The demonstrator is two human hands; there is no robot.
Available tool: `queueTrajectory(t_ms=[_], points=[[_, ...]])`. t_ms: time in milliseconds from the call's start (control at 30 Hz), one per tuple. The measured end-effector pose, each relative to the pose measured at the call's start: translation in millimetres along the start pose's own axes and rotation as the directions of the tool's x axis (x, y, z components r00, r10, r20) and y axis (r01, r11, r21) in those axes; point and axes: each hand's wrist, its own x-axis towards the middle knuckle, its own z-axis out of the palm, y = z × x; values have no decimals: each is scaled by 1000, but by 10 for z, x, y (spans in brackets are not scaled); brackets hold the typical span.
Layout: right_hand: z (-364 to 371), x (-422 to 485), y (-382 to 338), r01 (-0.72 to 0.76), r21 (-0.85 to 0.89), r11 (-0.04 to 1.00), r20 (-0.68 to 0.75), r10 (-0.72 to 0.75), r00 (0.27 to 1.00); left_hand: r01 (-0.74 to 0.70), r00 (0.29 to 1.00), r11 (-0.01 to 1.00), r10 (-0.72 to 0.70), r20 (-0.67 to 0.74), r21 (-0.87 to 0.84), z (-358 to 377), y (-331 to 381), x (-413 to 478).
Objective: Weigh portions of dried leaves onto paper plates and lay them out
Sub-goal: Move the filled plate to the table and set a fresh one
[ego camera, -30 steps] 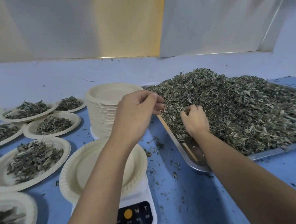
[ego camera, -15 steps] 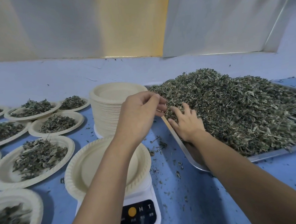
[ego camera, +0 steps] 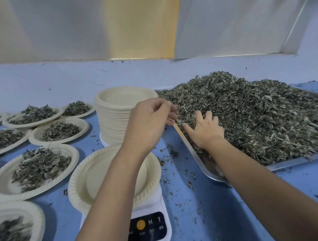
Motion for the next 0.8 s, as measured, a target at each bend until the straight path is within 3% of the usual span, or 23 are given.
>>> queueTrajectory(t_ms=[100,233,300,367,433,600,700,800], points=[[-101,-26,13,-102,80,992,-1,102,995,7,1000,1000,-7,0,0,-2,3,6],[-137,-14,68,-252,371,894,97,232,968,-5,1000,1000,5,2,0,-1,0,2],[-126,-11,95,-292,510,809,234,196,952,-7,1000,1000,7,6,4,0,-4,2],[-87,-31,80,-275,516,811,375,75,924,-6,1000,1000,6,8,3,4,-11,-2],[-44,-26,36,-258,552,793,419,4,908,-4,1000,1000,4,7,1,5,-14,-4],[-4,46,-5,-207,712,671,303,-27,952,3,1000,1000,-3,5,10,2,-21,-9],[-16,13,36,-38,623,782,83,-18,996,11,1000,1000,-11,6,12,5,-27,-11],[-47,-1,62,89,379,921,-192,-16,981,9,1000,1000,-9,5,17,3,-37,-5]])
